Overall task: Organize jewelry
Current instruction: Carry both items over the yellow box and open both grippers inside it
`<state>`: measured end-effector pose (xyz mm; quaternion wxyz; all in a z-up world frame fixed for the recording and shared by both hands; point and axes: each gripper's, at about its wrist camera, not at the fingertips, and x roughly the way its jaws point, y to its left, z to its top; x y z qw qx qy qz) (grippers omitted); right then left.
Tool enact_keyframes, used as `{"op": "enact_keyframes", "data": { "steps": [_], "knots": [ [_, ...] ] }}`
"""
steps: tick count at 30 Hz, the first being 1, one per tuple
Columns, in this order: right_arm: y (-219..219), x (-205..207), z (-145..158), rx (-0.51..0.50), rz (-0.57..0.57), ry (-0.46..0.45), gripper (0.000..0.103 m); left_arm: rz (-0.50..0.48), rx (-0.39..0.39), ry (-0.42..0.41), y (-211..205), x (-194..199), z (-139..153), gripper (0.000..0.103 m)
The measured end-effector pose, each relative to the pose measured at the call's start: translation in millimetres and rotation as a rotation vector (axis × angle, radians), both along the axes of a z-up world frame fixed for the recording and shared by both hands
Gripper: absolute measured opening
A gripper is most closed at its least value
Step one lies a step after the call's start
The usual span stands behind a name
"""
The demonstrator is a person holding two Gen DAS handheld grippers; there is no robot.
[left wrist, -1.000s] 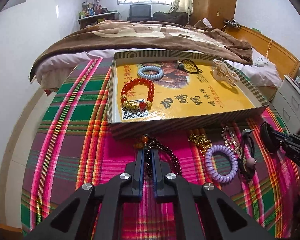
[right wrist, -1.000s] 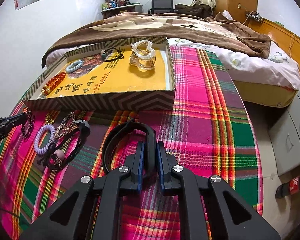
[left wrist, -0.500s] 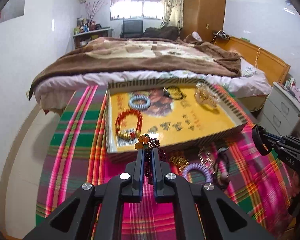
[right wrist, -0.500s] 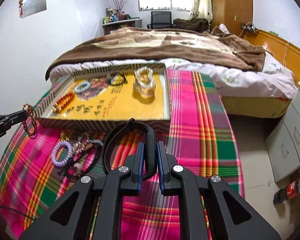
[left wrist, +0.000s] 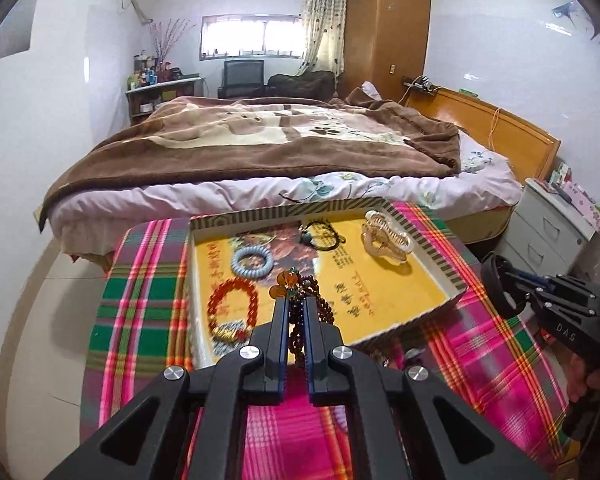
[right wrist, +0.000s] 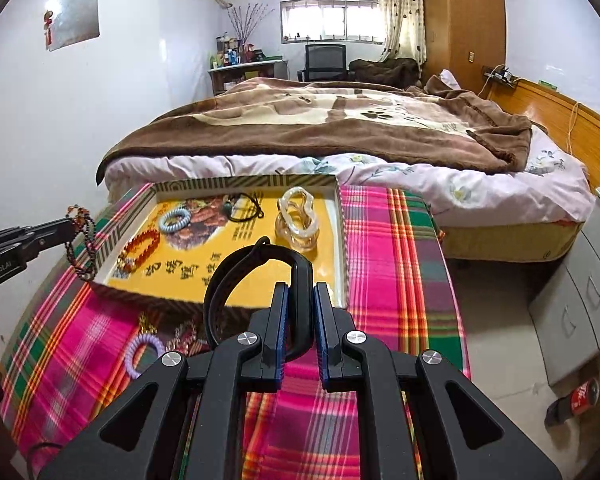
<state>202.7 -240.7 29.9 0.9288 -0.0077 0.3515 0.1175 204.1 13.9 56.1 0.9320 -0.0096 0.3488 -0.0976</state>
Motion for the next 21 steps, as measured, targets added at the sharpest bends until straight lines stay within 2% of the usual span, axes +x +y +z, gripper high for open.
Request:
{"op": "enact_keyframes", "data": {
  "steps": [7, 12, 21],
  "knots": [
    [11, 33, -2, 0.024, 0.006, 0.023, 0.013, -0.043, -0.02, 0.008, -9, 37, -1, 0.006],
    [26, 59, -15, 0.014, 0.03, 0.065, 0.013, -0.068, -0.034, 0.022, -16, 67, -7, 0.006],
    [47, 89, -46, -0.027, 0.061, 0.137, 0.012, -0.116, -0.056, 0.118, -33, 123, -43, 0.006]
  ]
}}
